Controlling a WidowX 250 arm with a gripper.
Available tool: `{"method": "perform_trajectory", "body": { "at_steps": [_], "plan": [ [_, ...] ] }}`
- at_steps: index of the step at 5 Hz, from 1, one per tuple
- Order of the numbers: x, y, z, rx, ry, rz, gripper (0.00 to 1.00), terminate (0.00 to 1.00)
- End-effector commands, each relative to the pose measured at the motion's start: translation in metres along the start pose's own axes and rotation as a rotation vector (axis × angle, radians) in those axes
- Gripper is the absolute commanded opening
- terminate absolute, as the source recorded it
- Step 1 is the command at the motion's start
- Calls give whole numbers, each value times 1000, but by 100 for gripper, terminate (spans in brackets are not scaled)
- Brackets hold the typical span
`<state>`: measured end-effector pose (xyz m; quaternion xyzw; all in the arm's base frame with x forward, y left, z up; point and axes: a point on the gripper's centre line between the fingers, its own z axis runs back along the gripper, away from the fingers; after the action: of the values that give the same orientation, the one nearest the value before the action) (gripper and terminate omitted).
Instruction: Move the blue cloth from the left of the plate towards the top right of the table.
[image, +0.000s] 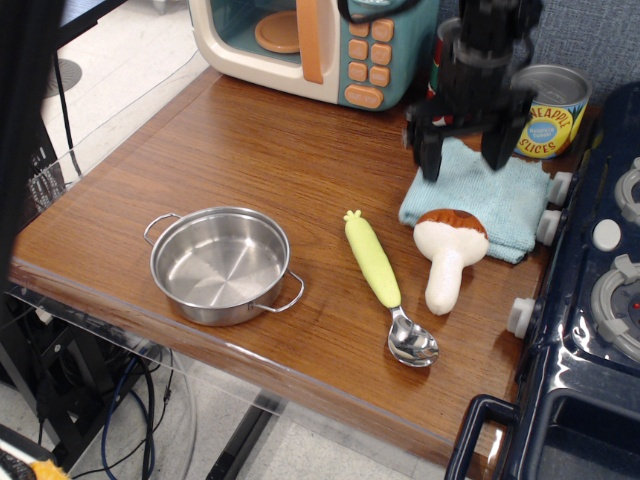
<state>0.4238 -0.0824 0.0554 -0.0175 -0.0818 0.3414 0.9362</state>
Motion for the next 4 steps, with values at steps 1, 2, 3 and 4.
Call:
{"method": "perform_trajectory", "body": {
  "at_steps": [1, 2, 3, 4],
  "plan": [
    [0, 15, 63, -115, -42, 11, 100, 0],
    [-1, 32, 73, -131, -48, 17, 100, 0],
    [-1, 32, 73, -131, -48, 17, 100, 0],
    [-1, 32, 73, -131, -48, 17, 100, 0]
  ]
}}
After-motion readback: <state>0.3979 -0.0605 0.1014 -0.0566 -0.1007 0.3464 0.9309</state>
